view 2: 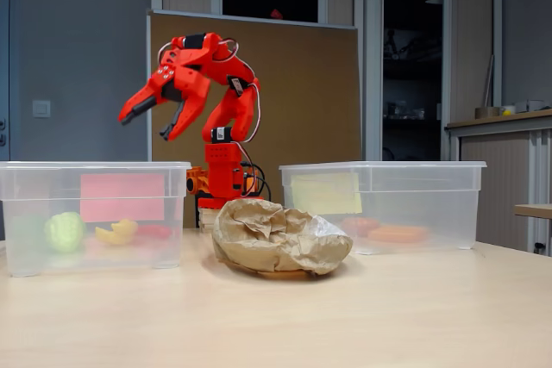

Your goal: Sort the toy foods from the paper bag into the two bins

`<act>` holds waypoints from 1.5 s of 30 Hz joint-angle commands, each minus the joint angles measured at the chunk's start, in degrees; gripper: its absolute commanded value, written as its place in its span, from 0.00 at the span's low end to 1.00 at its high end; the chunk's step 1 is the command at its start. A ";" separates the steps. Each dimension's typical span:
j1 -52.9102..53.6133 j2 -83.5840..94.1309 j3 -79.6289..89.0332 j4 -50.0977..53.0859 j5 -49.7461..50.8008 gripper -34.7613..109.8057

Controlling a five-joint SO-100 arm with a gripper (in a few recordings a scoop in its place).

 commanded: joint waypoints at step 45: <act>-37.00 -73.83 -42.89 -11.69 -40.08 0.48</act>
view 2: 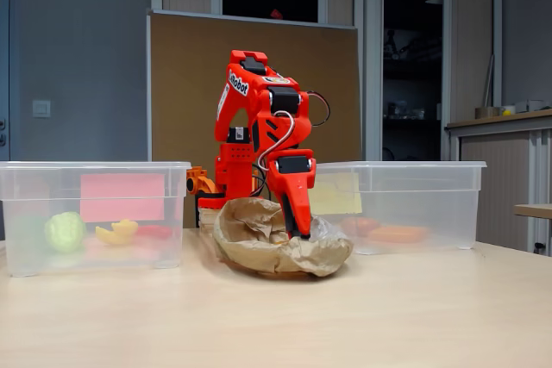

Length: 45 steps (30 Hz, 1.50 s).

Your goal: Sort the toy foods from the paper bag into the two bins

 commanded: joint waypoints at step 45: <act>2.81 22.94 -12.48 26.02 15.91 0.31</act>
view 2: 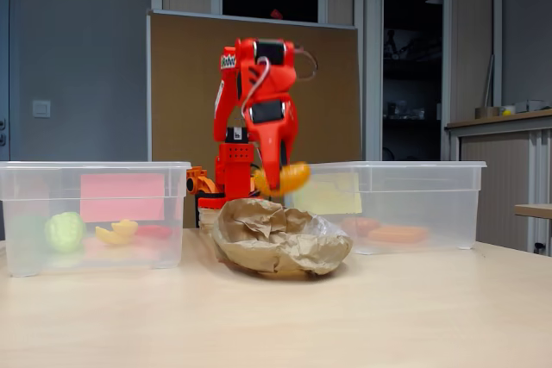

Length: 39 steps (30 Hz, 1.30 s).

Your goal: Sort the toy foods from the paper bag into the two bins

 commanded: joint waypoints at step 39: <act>-83.23 22.76 29.97 1.67 122.52 0.42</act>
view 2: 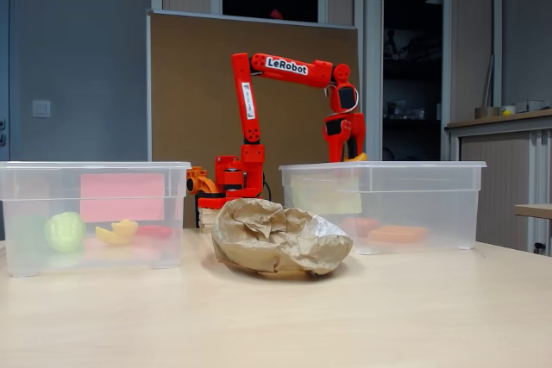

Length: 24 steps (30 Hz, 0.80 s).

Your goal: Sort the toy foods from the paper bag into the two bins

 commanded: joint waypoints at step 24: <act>7.56 -6.15 -11.51 6.15 -10.11 0.49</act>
